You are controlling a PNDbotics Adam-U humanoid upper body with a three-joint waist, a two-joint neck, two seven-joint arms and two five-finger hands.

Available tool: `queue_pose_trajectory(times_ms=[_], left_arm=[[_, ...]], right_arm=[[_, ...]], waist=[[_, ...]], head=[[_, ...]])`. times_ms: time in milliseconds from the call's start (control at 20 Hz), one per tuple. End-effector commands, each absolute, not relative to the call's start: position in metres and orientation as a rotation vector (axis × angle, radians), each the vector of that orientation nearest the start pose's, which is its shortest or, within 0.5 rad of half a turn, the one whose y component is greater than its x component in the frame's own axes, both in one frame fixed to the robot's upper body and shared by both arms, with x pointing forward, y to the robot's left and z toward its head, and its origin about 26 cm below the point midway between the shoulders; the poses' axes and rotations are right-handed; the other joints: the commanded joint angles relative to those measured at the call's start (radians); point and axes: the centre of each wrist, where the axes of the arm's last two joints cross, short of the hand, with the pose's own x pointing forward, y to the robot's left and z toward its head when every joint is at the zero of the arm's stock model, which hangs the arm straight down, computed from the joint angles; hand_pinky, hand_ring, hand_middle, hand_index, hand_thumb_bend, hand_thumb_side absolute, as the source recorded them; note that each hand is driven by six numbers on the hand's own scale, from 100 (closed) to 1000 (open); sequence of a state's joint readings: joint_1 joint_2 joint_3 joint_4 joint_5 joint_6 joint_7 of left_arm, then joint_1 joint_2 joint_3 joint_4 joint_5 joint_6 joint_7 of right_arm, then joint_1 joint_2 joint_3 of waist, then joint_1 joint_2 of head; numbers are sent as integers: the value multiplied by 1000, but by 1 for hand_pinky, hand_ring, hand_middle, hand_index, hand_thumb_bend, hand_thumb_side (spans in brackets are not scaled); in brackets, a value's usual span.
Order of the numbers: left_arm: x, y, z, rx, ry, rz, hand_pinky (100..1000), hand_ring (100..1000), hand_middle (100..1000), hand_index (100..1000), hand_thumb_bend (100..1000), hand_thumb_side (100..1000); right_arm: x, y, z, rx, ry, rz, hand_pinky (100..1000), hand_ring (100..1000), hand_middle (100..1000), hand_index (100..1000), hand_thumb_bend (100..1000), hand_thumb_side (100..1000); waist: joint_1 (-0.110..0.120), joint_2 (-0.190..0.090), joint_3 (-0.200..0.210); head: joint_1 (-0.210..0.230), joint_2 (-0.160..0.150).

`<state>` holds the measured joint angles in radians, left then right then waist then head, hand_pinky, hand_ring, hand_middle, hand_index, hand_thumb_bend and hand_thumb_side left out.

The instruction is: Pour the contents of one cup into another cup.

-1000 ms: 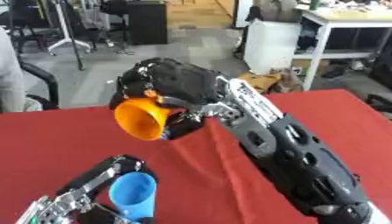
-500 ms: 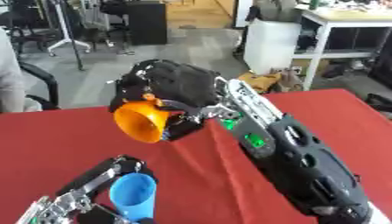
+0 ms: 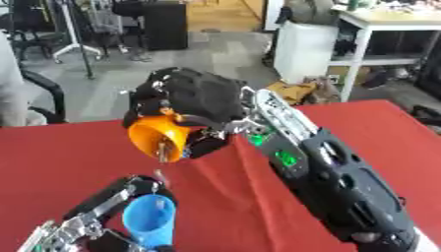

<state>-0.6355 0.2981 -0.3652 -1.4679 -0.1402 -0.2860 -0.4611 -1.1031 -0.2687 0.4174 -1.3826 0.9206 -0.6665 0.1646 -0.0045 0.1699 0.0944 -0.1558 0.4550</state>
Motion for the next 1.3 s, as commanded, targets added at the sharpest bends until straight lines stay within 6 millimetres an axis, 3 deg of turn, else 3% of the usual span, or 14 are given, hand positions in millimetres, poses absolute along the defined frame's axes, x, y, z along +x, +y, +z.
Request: queue_pose_trajectory(times_ms=[50,1100,1300], left_arm=[[391,162,163,-203,-2044,-1383,516,424,461,665,501,100],[393,165,162,-137,-2067,-1374,518,430,463,668,517,100],[405,180,154,-39,-2038,-1293,522,436,465,669,556,100]], right_arm=[[401,-86,315,672,2124,-1774,688,400,587,740,209,100],[404,-92,313,668,2204,-1761,684,367,586,740,220,100],[405,-96,312,666,2247,-1745,682,354,587,741,223,100]], waist=[[4,-20,0],[4,-20,0],[3,-21,0]], head=[[1,-5],[3,-5],[2,-2]])
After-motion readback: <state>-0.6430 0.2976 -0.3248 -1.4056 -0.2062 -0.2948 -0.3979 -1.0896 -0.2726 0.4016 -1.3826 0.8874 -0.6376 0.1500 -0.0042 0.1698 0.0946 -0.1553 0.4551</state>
